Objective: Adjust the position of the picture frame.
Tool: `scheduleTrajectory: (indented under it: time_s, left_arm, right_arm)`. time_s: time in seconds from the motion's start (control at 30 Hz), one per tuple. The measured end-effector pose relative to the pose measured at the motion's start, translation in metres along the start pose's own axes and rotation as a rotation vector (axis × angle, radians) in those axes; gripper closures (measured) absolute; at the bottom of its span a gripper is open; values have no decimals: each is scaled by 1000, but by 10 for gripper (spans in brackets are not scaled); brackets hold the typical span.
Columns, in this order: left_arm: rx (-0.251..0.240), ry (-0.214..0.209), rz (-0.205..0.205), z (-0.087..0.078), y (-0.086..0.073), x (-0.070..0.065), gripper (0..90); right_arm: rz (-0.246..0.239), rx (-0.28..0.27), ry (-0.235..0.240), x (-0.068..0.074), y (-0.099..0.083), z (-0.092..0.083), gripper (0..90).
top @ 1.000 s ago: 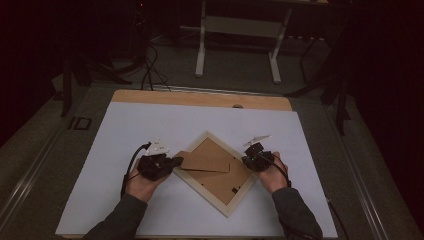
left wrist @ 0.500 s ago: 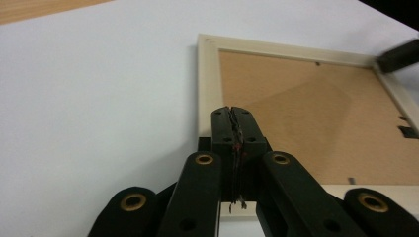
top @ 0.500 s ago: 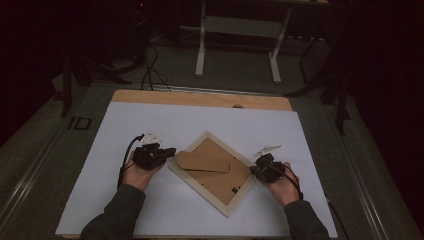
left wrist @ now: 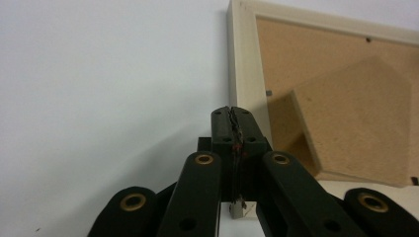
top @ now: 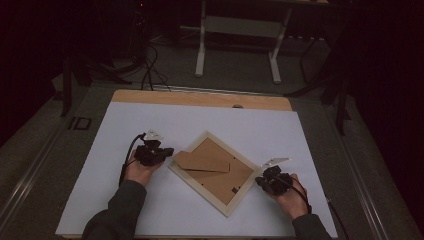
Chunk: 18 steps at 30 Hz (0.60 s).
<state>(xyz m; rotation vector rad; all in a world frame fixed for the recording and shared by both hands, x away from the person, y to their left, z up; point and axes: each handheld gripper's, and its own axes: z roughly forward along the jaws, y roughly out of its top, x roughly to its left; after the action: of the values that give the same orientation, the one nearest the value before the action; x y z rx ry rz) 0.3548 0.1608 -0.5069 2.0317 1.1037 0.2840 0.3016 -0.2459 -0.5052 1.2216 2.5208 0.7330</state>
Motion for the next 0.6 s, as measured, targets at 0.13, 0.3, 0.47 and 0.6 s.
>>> scheduleTrajectory:
  time_s: [0.13, 0.3, 0.47, 0.6]
  left_arm:
    - [21, -2, -1, 7, -1, 1, 900]
    - [50, 6, -10, 13, -3, 3, 900]
    - [68, 1, -9, 17, -5, 4, 900]
    - [82, -3, -16, 19, -9, 6, 900]
  right_arm:
    - [9, 12, 12, 1, -7, 2, 900]
    - [-1, 14, 21, 7, -8, 5, 900]
    - [-1, 13, 22, 11, -8, 4, 900]
    - [-19, 18, 29, 17, -10, 3, 900]
